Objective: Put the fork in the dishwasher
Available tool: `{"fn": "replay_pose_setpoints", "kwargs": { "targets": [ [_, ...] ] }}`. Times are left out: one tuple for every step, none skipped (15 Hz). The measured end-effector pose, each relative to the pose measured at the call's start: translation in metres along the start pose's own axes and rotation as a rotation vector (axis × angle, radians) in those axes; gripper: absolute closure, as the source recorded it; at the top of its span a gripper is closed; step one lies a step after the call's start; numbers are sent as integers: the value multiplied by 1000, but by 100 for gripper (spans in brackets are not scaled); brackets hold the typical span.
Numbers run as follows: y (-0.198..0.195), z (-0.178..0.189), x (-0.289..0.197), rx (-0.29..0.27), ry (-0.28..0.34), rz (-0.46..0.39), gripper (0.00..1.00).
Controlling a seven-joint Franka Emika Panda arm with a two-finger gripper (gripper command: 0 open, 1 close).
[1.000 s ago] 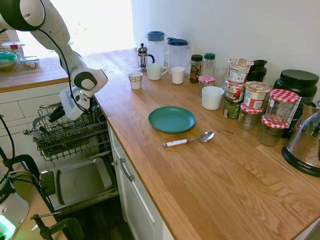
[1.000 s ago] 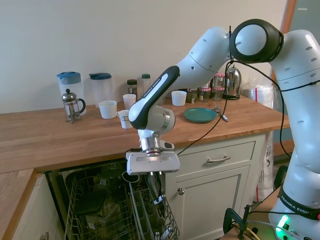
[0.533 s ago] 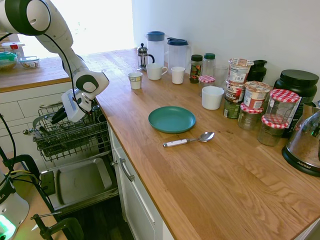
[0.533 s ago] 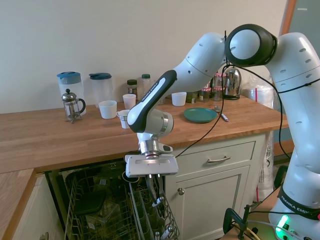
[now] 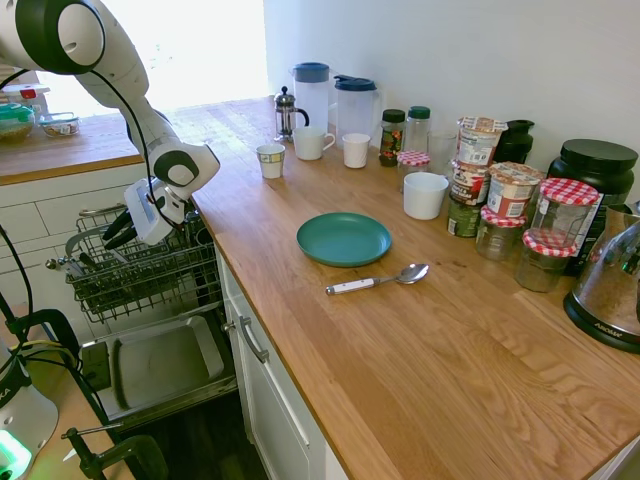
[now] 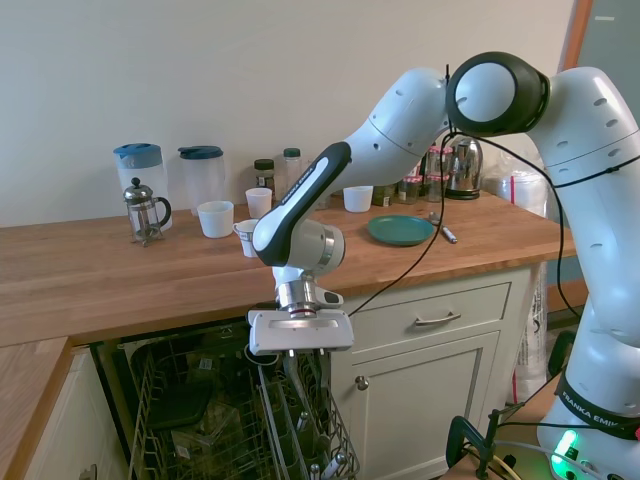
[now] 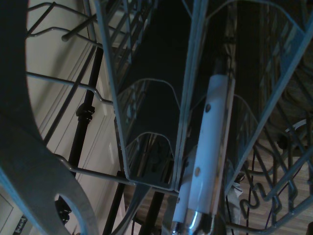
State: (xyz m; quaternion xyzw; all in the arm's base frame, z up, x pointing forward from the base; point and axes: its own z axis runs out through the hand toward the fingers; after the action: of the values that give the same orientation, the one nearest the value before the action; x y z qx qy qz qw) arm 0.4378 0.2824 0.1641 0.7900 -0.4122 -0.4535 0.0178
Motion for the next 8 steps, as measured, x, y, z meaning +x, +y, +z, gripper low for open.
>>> {"fn": "replay_pose_setpoints", "kwargs": {
  "targets": [
    [0,0,0,0,-1,-3,0],
    [0,0,-1,-1,-1,-5,0],
    [0,0,-2,-2,0,-8,0],
    [0,0,-5,-1,2,-13,0],
    [0,-3,-9,0,6,-19,0],
    [1,-6,-15,2,10,-29,0],
    [3,-9,-22,3,14,-38,0],
    [5,-13,-29,7,20,-48,0]
  ]
}}
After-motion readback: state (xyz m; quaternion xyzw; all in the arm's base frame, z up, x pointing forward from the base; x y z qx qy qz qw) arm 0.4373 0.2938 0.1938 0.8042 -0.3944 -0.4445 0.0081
